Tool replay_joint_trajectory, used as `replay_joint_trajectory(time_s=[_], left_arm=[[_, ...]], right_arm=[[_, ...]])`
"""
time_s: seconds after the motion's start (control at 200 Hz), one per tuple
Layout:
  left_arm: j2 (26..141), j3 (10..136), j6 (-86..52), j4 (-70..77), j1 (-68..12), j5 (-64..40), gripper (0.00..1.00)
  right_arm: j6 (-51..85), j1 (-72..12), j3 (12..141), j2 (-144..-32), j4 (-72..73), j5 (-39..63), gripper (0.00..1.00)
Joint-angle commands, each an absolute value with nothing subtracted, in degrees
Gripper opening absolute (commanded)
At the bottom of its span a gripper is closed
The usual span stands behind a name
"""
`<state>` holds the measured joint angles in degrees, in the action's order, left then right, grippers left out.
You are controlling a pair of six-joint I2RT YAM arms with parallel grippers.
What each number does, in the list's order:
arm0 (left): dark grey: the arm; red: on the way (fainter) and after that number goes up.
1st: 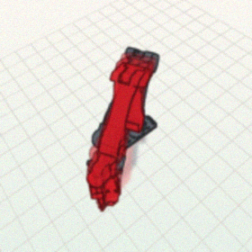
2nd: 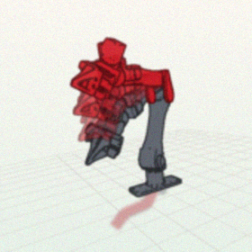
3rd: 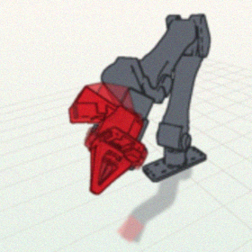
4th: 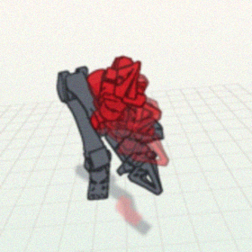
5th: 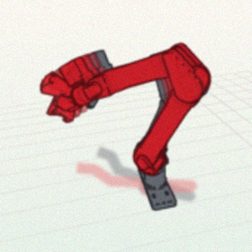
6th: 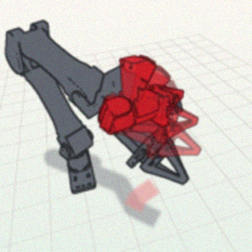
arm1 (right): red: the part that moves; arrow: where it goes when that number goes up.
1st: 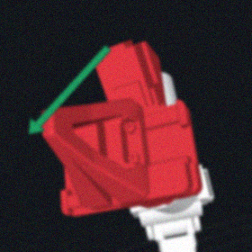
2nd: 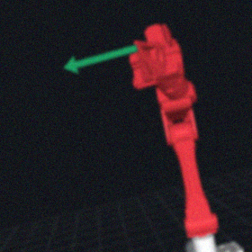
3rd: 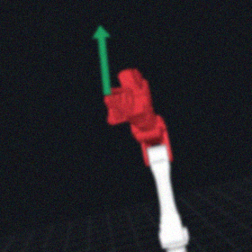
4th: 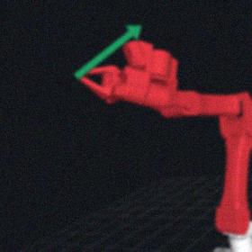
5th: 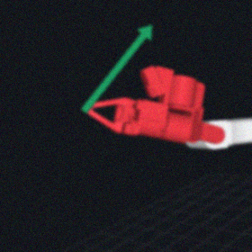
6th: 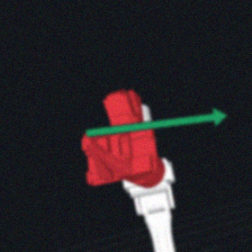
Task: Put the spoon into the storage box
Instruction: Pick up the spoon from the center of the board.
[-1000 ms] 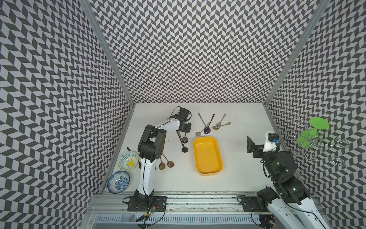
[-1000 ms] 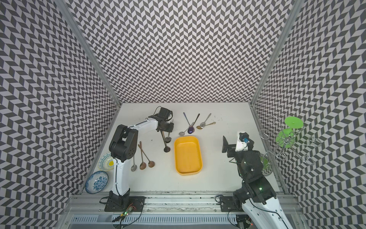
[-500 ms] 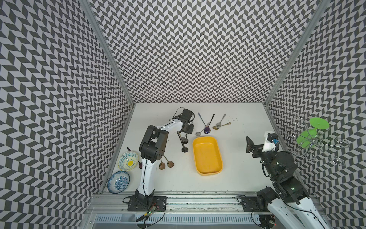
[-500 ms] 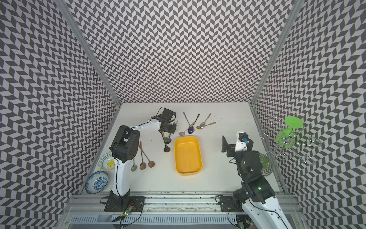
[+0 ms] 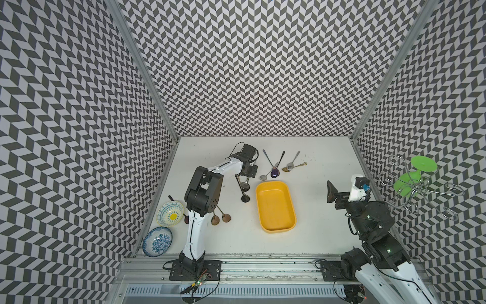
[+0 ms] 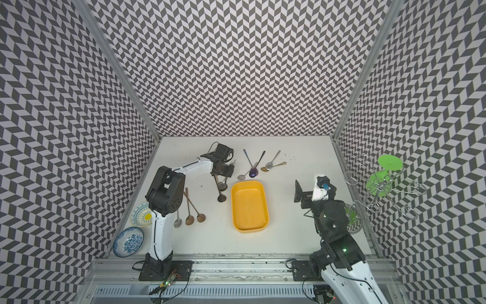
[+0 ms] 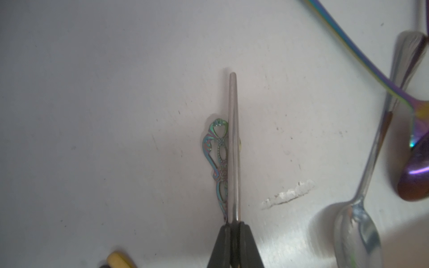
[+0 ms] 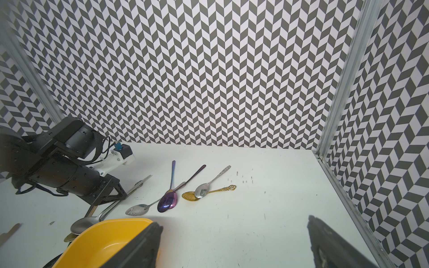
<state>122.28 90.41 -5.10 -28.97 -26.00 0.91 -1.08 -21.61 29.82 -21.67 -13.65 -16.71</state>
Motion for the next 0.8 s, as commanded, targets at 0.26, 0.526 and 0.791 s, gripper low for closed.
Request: replay_joint_trajectory(time_s=[0.26,0.526,0.791], left_arm=[[108.32,86.98,-10.66,-28.53,-26.19,-9.6,0.0],[99.23,77.46,-20.53,-23.69,-26.41,-22.93,0.0],[91.87,65.08,-35.15,-15.33,-26.54,-30.99,0.0]], right_arm=[[-1.56,-21.75,29.38,-21.1,-10.46,-16.66,0.99],[-1.64,-21.79,29.44,-21.51,-10.47,-16.61,0.99],[-1.72,-21.69,29.32,-21.59,-10.32,-16.64,0.99]])
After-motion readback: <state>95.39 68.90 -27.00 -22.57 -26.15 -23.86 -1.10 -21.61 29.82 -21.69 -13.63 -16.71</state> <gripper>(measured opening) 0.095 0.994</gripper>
